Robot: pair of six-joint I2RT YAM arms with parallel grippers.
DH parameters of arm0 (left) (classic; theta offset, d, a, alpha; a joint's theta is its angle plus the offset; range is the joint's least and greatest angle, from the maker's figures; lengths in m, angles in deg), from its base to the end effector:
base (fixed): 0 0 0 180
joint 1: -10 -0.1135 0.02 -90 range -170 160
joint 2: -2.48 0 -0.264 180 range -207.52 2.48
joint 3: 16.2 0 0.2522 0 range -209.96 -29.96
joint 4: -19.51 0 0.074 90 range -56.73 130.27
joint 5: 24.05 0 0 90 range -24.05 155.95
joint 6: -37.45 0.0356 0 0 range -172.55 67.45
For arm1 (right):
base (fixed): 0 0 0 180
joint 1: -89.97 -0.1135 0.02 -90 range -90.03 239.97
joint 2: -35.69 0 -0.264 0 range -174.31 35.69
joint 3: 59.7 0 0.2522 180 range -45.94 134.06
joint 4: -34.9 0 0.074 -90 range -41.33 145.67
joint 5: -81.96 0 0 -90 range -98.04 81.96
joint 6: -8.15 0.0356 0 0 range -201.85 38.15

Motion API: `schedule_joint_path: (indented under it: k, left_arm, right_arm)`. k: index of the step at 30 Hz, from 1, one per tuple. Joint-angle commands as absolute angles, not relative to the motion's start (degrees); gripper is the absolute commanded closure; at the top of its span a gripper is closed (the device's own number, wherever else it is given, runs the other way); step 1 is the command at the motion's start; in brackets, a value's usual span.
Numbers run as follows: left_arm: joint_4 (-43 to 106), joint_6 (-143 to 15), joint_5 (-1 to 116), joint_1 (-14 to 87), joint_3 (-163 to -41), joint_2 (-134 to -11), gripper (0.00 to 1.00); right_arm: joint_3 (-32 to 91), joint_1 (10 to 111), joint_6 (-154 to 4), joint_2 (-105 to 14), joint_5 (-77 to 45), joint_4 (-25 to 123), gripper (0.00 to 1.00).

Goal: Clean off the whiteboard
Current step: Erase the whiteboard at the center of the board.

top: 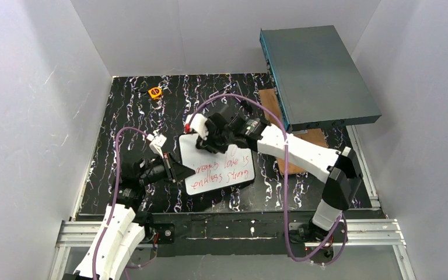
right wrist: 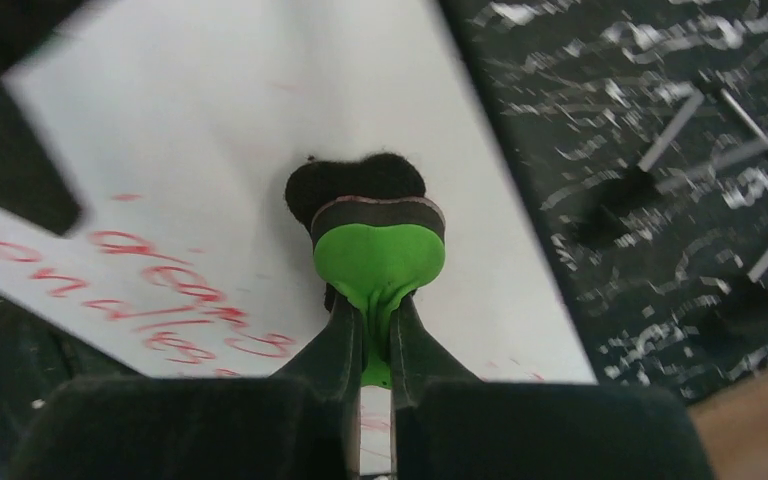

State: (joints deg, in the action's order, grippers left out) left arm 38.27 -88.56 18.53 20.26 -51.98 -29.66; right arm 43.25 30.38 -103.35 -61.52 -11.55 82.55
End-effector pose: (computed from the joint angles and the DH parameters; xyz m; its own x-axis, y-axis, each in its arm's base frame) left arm 0.1359 -0.0512 0.2444 -0.6897 -0.2794 -0.6680 0.5124 0.4635 -0.7229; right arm 0.1933 0.3336 0.3275 0.0094 -0.7068 -0.7074 -0.9463 0.2224 -0.2347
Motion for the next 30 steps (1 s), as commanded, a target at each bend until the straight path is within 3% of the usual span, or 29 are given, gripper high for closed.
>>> schedule_joint_path:
  k: [1,7,12,16,23,27,30]
  left_arm:
    - [31.84,-88.48,12.51,20.96,-54.24,-28.15,1.00]
    - [31.56,-88.47,12.07,20.97,-54.39,-28.71,1.00]
    - [31.54,-88.62,12.23,21.07,-54.09,-28.37,1.00]
    - [31.58,-88.63,12.30,21.27,-54.13,-28.27,1.00]
    - [31.59,-88.59,12.10,21.33,-54.22,-28.36,1.00]
    - [31.49,-88.66,11.99,21.33,-54.24,-28.46,1.00]
    - [31.49,-88.76,12.05,21.35,-54.20,-28.30,1.00]
  right_arm:
    - [40.16,36.47,-102.64,-60.48,-4.56,79.66,0.99]
    - [31.53,31.20,-106.06,-56.35,-14.06,78.96,0.99]
    - [44.06,26.54,-102.99,-60.33,-17.14,84.94,0.99]
    - [50.77,28.70,-100.38,-63.16,-9.85,85.20,0.99]
    - [38.92,34.79,-102.82,-59.54,-5.87,80.26,0.99]
    - [33.91,27.16,-105.94,-56.75,-12.62,81.20,0.99]
    - [38.72,23.70,-104.69,-58.91,-12.77,83.03,0.99]
